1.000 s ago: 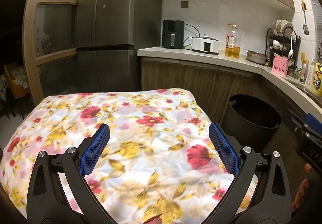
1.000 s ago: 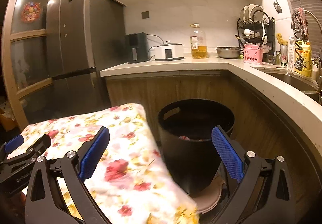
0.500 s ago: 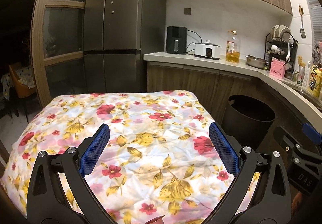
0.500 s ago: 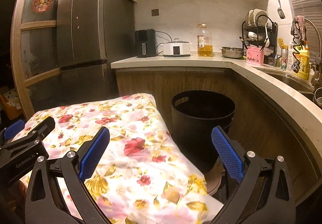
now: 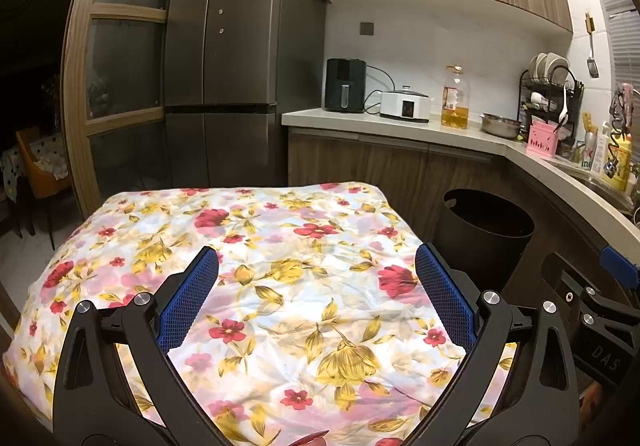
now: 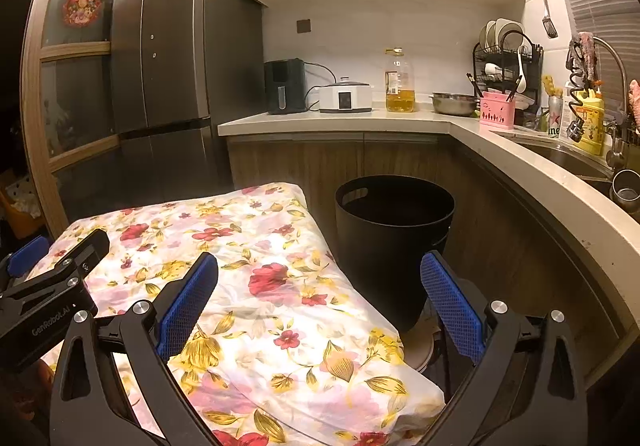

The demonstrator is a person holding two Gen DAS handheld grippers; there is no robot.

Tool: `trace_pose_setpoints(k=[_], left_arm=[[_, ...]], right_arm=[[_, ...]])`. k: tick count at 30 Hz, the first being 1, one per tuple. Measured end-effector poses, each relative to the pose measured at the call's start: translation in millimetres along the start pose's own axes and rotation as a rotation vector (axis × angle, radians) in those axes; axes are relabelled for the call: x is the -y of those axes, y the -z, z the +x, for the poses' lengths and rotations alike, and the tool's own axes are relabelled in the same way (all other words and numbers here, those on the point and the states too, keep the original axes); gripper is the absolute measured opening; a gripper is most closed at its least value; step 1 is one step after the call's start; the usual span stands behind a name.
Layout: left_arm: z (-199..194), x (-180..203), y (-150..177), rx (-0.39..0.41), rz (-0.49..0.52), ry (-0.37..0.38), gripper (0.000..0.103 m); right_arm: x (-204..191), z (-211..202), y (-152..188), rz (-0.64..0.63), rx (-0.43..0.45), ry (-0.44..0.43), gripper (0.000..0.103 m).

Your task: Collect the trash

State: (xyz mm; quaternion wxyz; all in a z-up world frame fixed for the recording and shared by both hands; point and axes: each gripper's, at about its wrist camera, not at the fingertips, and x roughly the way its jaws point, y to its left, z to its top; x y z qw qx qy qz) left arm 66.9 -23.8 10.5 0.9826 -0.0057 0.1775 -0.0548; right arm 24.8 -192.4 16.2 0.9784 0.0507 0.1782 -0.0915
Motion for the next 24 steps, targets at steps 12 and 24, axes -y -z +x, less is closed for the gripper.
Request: trace_pose_setpoints(k=[12,24], left_arm=[[-10,-2,1,0.01,0.003,0.006,0.097],[-15,-4,-1,0.016,0.0,0.003,0.097]], right_arm=[[-3,-12,0,-0.007,0.017,0.0,0.097],[-5,-18,-2,-0.009,0.025,-0.007,0.097]])
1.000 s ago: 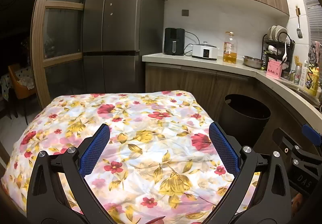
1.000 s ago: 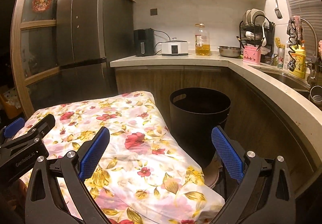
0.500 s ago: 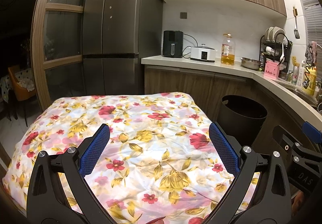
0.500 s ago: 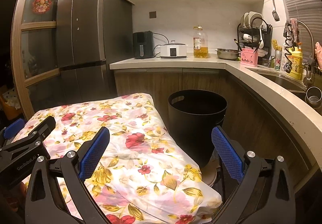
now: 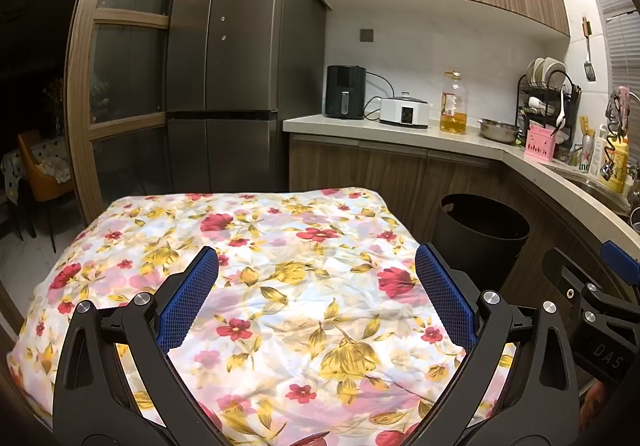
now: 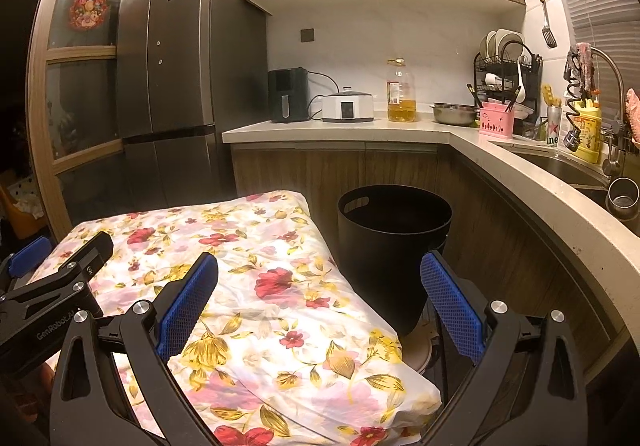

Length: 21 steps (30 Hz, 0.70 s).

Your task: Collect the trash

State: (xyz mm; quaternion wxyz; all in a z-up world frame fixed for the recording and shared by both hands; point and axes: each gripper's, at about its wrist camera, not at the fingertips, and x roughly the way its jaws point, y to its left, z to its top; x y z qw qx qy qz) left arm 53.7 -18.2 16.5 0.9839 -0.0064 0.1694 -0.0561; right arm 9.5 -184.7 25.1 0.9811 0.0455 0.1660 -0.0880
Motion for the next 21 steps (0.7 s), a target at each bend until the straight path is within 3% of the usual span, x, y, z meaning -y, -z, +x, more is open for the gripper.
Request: trace_pose_setpoints(k=[21], left_arm=[[-1.8,0.2,-0.3,0.001,0.0,-0.001,0.097]], right_arm=[[-1.2,-2.2,-1.4,0.004,0.006,0.004,0.097]])
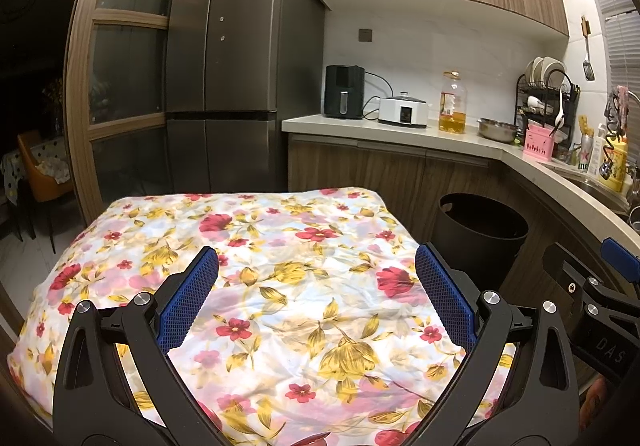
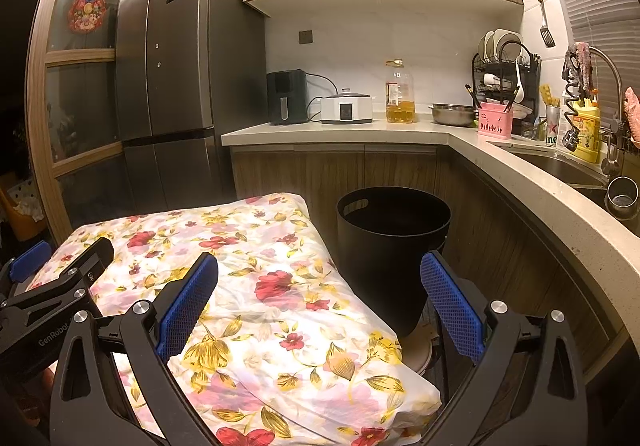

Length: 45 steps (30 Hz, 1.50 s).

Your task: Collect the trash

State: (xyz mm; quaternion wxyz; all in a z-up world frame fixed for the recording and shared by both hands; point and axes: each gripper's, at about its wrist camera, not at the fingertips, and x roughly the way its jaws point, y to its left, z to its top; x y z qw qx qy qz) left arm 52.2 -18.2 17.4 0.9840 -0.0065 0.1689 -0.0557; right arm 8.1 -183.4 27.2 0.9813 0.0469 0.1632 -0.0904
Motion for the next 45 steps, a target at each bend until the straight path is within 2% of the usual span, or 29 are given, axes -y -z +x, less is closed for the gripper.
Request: trace_pose_setpoints(k=[45], left_arm=[[-0.4,2.3,-1.0,-0.002,0.001,0.007,0.097]], right_arm=[[0.1,-2.7,-4.2,0.006,0.006,0.005,0.097]])
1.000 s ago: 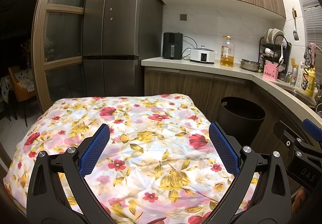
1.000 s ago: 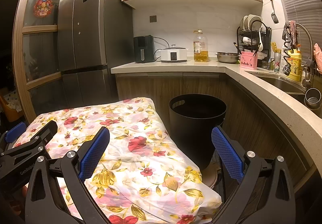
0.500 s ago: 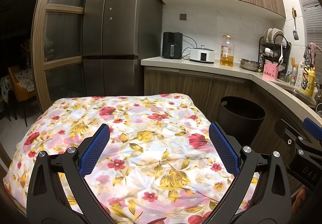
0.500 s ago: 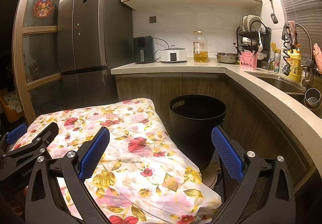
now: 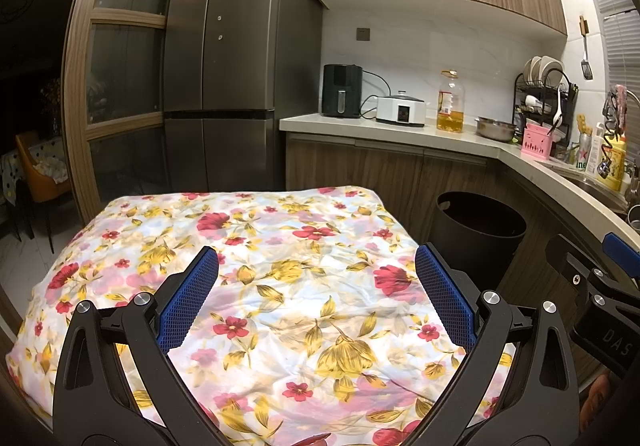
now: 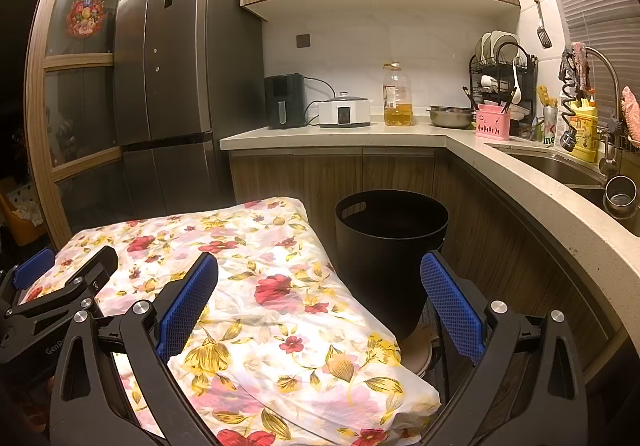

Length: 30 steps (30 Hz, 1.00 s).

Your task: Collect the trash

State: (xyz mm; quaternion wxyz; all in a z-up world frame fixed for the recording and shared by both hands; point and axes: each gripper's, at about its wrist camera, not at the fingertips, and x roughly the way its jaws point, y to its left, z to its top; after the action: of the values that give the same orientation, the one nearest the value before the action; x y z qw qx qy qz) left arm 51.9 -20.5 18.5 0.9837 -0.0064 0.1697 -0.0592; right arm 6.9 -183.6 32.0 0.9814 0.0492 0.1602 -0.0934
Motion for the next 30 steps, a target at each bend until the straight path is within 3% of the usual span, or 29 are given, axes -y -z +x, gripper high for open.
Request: trace_pose_setpoints(k=[30], left_arm=[[-2.5,5.2,2.4,0.005,0.016,0.018,0.097]], right_arm=[[-2.8,-2.1,-4.3,0.003,0.006,0.004,0.097]])
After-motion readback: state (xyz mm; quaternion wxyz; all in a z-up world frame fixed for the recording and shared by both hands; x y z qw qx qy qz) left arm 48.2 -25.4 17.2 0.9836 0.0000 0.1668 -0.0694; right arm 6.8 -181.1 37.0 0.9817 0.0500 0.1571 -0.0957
